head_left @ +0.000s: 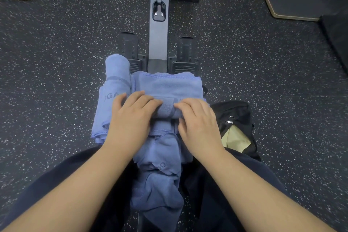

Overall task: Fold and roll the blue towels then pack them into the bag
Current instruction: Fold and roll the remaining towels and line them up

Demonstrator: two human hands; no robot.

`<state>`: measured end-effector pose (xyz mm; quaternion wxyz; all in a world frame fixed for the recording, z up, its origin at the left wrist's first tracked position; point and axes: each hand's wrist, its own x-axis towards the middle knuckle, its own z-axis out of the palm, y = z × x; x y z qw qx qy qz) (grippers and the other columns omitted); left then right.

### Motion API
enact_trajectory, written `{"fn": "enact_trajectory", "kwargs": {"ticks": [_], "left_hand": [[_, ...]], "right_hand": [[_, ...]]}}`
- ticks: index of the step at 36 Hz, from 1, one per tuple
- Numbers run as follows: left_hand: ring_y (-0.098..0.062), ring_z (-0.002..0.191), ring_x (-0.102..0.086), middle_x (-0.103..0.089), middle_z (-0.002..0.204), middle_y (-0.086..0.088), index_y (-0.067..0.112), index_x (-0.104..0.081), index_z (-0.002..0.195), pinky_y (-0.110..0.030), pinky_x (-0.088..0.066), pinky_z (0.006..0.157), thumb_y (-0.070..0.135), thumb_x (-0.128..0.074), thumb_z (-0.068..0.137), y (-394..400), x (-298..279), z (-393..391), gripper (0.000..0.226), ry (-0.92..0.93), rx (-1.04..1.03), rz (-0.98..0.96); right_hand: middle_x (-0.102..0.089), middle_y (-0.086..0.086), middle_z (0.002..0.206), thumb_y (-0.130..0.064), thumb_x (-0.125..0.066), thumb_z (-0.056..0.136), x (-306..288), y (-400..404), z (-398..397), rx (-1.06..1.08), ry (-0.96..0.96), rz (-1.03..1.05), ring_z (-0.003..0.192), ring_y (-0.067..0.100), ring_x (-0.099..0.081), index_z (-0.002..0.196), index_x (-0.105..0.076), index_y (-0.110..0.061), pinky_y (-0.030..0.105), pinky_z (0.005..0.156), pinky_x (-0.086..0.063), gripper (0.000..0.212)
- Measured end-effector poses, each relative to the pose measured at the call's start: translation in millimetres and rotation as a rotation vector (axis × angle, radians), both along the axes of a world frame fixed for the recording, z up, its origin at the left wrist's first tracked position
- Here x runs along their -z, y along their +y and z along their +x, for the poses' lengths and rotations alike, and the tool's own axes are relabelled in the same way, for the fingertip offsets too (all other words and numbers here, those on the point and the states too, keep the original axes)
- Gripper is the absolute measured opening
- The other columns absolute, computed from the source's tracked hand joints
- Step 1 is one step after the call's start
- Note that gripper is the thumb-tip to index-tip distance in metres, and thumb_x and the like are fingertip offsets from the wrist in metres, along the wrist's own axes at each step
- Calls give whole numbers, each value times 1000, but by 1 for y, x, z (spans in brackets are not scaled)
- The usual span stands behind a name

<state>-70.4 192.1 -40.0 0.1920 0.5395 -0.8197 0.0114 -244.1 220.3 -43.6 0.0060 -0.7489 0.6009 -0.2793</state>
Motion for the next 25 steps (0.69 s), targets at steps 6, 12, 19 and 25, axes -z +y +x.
{"fn": "enact_trajectory", "kwargs": {"ticks": [6, 12, 19, 25], "left_hand": [[-26, 109, -63, -70, 103, 3, 21, -70, 105, -40, -24, 94, -1, -73, 71, -6, -1, -1, 40, -2, -6, 41], [-26, 112, -62, -70, 106, 4, 22, -70, 108, -40, -24, 96, 1, -77, 73, -6, 1, -2, 41, 11, -10, 32], [-23, 118, -51, -63, 113, 0, 23, -65, 100, -43, -26, 97, 19, -48, 85, -2, 0, -2, 23, 66, 51, -32], [-20, 109, -50, -63, 108, 0, 21, -68, 102, -42, -28, 96, 11, -54, 83, -2, 3, -6, 26, 18, 38, -186]], "right_hand": [[-63, 7, 108, -2, -62, 66, 5, -4, -3, -5, -17, 50, 102, 20, -45, 110, -65, -7, 30, 92, -35, 44], [-62, 6, 113, -3, -60, 73, 9, -7, -4, -8, -22, 87, 106, 19, -45, 115, -64, -7, 31, 95, -36, 42], [-63, 5, 114, -12, -43, 81, 12, -16, -7, 4, -29, 96, 107, 22, -52, 118, -65, -9, 30, 98, -35, 43], [-62, 6, 114, -6, -45, 80, 14, -23, -7, 5, -36, 71, 108, 21, -47, 119, -63, -7, 35, 106, -30, 43]]}}
